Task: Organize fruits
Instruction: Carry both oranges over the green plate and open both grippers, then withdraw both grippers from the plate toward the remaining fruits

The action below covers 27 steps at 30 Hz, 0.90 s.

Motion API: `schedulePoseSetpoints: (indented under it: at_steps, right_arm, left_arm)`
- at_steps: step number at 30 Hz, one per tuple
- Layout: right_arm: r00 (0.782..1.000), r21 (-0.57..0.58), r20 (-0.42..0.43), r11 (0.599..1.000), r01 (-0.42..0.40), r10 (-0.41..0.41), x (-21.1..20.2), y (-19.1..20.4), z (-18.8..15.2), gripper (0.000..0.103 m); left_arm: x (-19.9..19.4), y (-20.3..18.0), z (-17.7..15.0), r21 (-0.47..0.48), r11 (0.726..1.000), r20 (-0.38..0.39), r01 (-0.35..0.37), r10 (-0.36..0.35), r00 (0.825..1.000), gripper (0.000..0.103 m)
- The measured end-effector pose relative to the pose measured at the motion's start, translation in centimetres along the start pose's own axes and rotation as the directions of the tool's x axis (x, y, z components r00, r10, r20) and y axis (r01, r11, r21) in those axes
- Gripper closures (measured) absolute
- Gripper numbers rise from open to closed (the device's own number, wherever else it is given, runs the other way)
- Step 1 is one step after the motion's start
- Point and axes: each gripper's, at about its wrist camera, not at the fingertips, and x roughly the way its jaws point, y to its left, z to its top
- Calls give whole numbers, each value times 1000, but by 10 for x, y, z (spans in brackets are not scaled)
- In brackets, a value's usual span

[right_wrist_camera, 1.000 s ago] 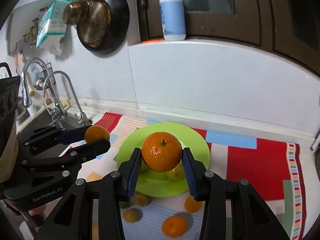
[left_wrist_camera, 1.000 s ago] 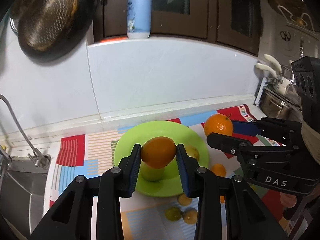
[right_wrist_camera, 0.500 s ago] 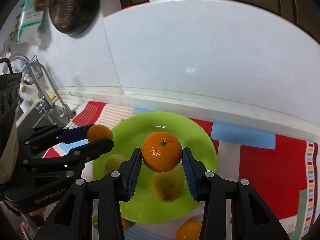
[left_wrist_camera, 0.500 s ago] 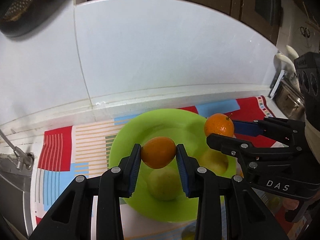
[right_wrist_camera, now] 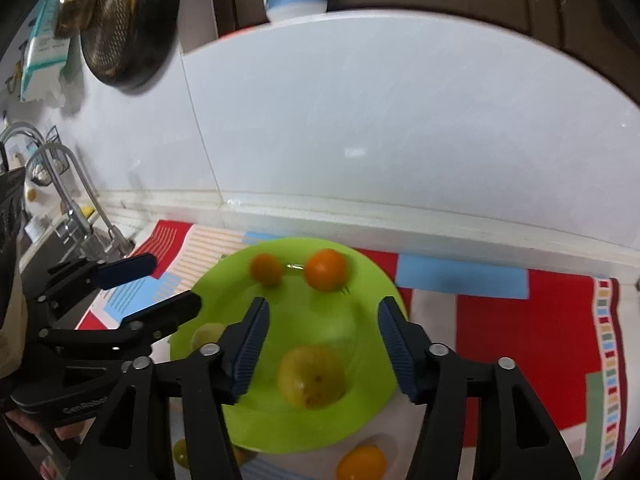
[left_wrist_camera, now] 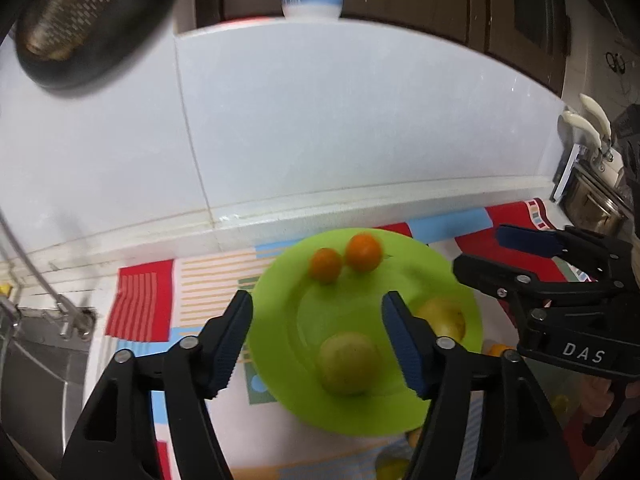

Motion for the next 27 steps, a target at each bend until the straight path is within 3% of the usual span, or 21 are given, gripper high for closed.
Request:
schedulePoseSetpoints:
  at_steps: [13, 27]
  right_arm:
    - [984, 41, 134, 992, 115, -120, -93, 5, -27, 22]
    - [963, 85, 192, 980, 178, -192, -165, 6, -67, 20]
  left_arm:
    - [-93, -21, -17, -10, 1000, 130, -26, 27, 991, 14]
    - [-143, -54, -45, 38, 999, 173, 14, -20, 985, 9]
